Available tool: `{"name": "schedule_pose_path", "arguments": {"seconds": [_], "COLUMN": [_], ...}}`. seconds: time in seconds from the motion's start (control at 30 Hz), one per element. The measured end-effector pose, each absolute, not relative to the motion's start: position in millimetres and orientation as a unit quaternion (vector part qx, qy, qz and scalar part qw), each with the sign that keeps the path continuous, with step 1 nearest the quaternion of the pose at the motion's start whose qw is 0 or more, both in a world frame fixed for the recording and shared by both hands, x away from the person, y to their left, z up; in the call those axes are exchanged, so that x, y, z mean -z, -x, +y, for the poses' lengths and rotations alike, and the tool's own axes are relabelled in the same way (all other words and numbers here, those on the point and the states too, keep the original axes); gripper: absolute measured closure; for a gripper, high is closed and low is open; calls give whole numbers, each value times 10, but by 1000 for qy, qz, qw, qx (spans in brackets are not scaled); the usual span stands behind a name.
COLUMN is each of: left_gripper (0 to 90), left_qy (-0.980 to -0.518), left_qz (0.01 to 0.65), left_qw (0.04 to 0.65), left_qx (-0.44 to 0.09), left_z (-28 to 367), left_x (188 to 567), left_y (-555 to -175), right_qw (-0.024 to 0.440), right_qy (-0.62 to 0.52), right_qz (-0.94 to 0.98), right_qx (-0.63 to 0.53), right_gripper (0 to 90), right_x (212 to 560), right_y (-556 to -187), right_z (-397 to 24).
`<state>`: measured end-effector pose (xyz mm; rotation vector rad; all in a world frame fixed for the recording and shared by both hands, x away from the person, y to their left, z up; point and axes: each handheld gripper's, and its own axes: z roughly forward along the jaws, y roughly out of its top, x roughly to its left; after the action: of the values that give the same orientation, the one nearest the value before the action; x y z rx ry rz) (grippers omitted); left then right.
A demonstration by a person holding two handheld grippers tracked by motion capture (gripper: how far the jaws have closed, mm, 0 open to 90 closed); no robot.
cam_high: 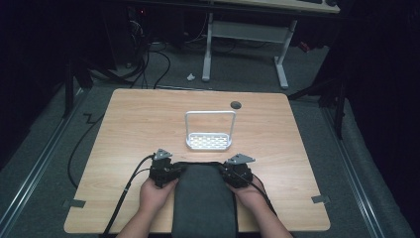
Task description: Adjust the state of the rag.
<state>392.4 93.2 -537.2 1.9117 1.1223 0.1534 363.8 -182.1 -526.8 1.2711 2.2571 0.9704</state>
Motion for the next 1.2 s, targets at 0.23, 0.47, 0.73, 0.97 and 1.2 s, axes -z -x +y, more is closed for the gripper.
{"name": "schedule_pose_path", "arguments": {"seconds": [0.23,0.47,0.73,0.97,1.2], "left_gripper": [740,769,800,806,810], "left_qy": [-771,-771,-762,-753,-743], "left_qz": [450,445,443,438,425], "left_qw": [445,450,468,482,503], "left_qx": [-65,-70,-68,-92,-119], "left_z": [921,922,962,965,1001], "left_x": [5367,5362,5338,5249,5068], "left_y": [-3911,-3894,-3860,-3776,-3724], "right_qw": [187,203,224,232,249], "right_qy": [-452,-450,-433,-426,-423], "right_qz": [800,798,784,775,761], "right_qx": [-348,-346,-385,-405,-424], "right_gripper": [785,787,791,791,790], "right_x": [5272,5259,5139,5110,4974], "right_y": [-3629,-3600,-3479,-3451,-3392], "right_z": [-1821,-1793,-1806,-1835,-1769]}}
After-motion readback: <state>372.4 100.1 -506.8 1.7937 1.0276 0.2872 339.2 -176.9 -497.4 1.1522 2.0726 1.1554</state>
